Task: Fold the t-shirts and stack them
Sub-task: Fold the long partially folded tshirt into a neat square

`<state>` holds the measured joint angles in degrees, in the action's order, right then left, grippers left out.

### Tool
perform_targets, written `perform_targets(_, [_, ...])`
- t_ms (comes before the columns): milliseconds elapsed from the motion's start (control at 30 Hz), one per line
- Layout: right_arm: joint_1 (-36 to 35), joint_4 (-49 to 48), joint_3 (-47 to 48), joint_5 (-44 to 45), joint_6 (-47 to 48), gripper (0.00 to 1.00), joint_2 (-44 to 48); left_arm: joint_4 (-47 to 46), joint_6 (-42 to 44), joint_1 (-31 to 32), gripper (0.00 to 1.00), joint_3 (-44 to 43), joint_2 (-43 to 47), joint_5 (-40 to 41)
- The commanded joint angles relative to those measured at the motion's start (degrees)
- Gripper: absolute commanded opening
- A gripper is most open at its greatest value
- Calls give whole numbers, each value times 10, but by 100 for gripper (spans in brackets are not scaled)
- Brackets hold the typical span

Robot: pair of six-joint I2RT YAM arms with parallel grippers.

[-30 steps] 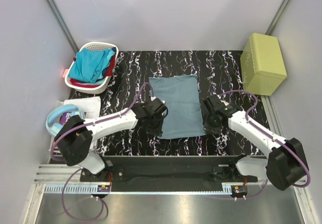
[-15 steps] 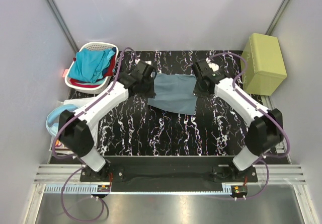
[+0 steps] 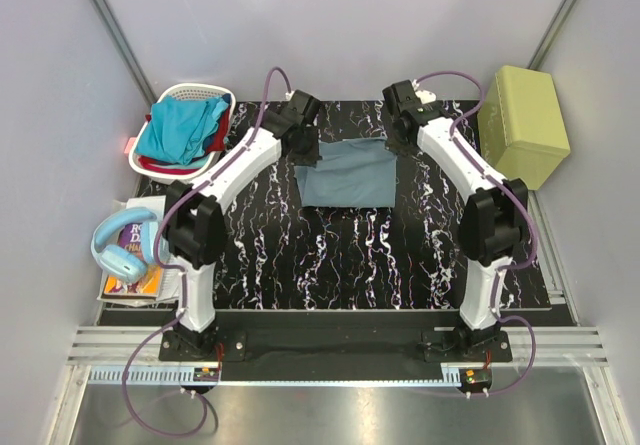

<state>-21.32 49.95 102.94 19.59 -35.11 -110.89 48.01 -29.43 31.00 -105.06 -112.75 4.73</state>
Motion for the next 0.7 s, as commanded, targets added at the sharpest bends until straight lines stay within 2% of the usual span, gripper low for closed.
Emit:
perform_targets(0, [22, 16, 77, 42, 24, 0, -41, 21, 24, -30, 0, -89, -40, 19])
perform_targets(200, [25, 26, 119, 45, 22, 0, -76, 43, 24, -53, 1, -170, -79, 18])
perform_targets(400, [26, 26, 150, 48, 28, 0, -95, 43, 43, -62, 1, -202, -77, 50])
perform_targets(667, [26, 51, 294, 52, 38, 0, -157, 38, 41, -82, 1, -221, -86, 53])
